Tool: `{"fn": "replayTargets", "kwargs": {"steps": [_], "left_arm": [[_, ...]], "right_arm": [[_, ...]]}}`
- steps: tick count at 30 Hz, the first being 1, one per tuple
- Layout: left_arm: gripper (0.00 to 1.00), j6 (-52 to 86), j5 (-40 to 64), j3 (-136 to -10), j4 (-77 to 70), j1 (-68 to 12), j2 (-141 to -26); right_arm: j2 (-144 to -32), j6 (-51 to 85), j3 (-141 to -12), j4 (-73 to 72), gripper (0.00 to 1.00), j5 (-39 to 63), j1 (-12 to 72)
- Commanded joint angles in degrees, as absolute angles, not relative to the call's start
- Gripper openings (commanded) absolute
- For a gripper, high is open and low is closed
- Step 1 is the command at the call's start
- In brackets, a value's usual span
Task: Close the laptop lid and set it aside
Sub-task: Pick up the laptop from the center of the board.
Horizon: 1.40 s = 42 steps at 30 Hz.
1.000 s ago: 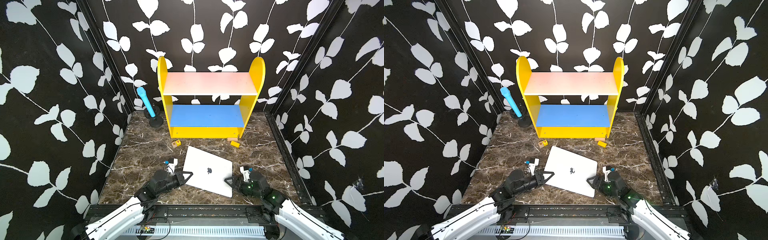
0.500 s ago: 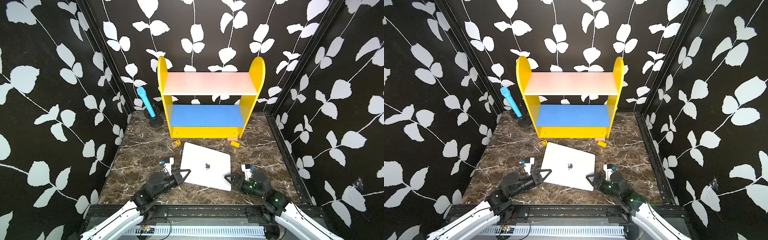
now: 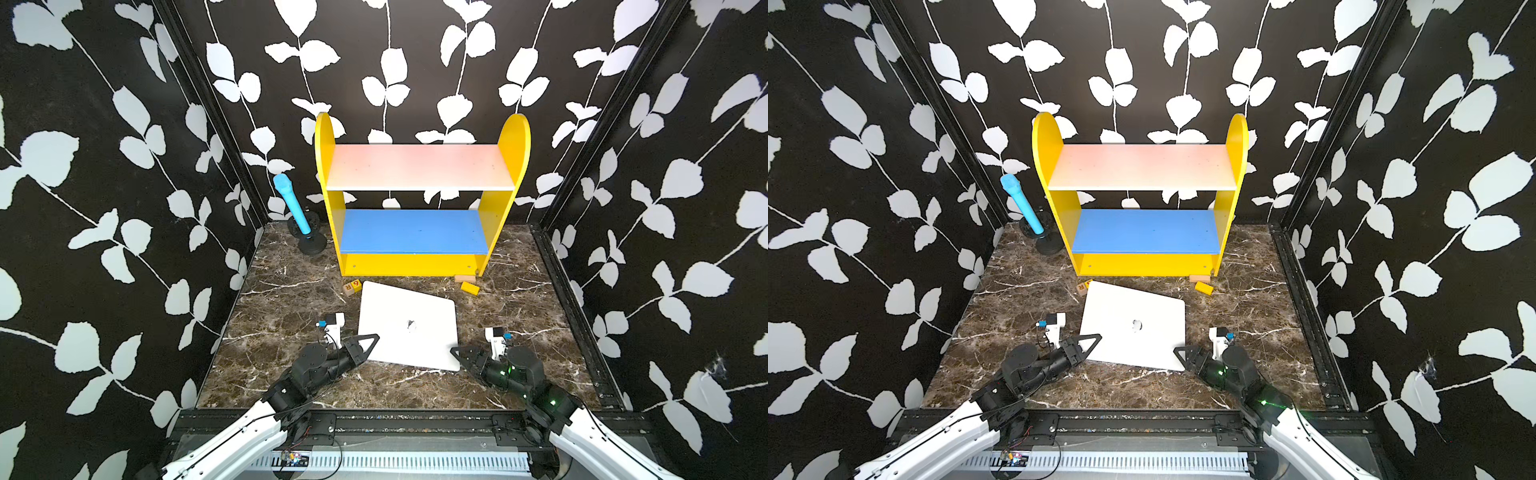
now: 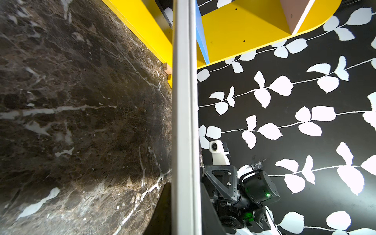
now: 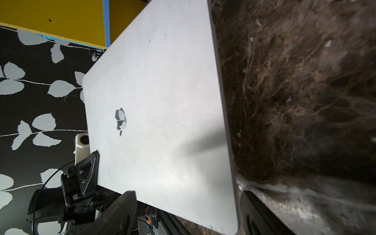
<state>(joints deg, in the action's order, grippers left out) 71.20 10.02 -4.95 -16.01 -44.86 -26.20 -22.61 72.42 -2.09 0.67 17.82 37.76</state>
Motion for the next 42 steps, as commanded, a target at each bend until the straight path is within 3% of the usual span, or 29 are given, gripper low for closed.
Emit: {"fn": "replayTargets", "kwargs": {"steps": [1,8,12,20,32,42], "left_arm": [[0.00,72.32,11.39,-9.86,-34.51,-44.91,-26.28],[0.00,71.86,11.30,-11.78,-35.82,-44.91,-26.69],[0.00,71.72,10.85,-11.93,-34.98,-44.93,-26.09],[0.00,72.53,8.31,-10.54,-33.01,-44.91,-25.81],[0.00,74.44,2.91,-10.10,-24.21,-44.91,-23.11],[0.00,73.94,3.31,-13.62,-20.07,-44.96,-27.85]], "right_arm": [[-26.55,72.30,-1.36,-5.68,0.82,18.34,37.53],[-36.14,71.32,-1.96,-13.84,0.80,20.09,37.37],[-38.58,72.18,-2.19,-19.80,0.70,21.69,37.32],[-38.17,72.82,-5.07,-21.61,0.47,23.50,37.27],[-33.14,73.68,-8.92,-18.30,0.36,22.22,37.18],[-30.57,72.55,-13.32,-13.76,0.27,20.48,37.09]]}}
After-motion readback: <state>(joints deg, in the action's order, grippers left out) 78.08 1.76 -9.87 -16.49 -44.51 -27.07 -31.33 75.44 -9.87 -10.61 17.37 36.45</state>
